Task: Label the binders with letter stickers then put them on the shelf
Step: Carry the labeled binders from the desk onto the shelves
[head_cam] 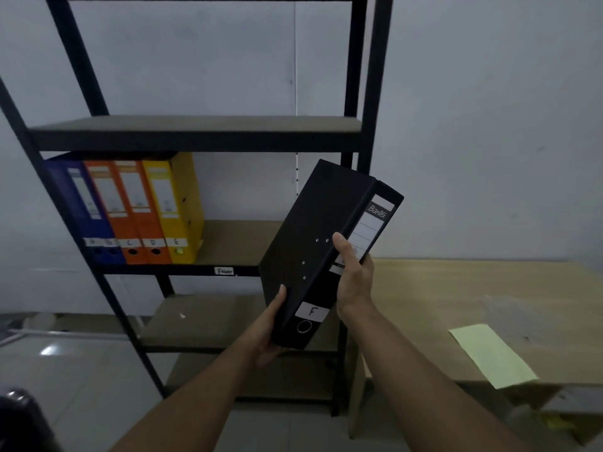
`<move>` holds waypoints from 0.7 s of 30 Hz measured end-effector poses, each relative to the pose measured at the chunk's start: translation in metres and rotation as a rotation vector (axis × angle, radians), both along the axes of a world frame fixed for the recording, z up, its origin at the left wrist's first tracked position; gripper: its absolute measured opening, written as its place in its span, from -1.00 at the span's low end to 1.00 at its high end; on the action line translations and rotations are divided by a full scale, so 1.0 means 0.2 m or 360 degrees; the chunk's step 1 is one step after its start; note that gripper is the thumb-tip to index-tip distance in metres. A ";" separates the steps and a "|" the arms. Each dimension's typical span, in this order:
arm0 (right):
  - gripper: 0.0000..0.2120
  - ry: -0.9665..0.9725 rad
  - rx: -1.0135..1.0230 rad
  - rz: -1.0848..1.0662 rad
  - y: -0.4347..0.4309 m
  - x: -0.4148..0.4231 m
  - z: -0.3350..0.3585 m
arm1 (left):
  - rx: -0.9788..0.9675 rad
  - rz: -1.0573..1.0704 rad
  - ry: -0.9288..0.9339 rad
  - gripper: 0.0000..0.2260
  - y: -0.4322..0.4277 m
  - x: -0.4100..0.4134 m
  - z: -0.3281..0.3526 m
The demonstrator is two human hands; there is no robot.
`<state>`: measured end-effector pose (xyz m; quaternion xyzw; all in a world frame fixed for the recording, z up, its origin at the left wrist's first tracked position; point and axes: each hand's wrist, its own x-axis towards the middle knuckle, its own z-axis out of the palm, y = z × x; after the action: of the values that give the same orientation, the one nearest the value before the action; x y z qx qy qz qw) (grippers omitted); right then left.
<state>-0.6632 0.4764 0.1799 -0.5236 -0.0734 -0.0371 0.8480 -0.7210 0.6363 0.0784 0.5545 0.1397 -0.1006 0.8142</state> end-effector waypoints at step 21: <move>-0.62 0.0426 -0.0071 -0.0267 1.04 0.49 -0.14 | 0.0249 0.0275 -0.0152 0.09 1.04 0.46 -0.22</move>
<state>-0.5659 0.6839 0.1518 -0.5469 0.0834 -0.0361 0.8323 -0.6296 0.8438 0.0348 0.6063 0.1555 0.0076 0.7799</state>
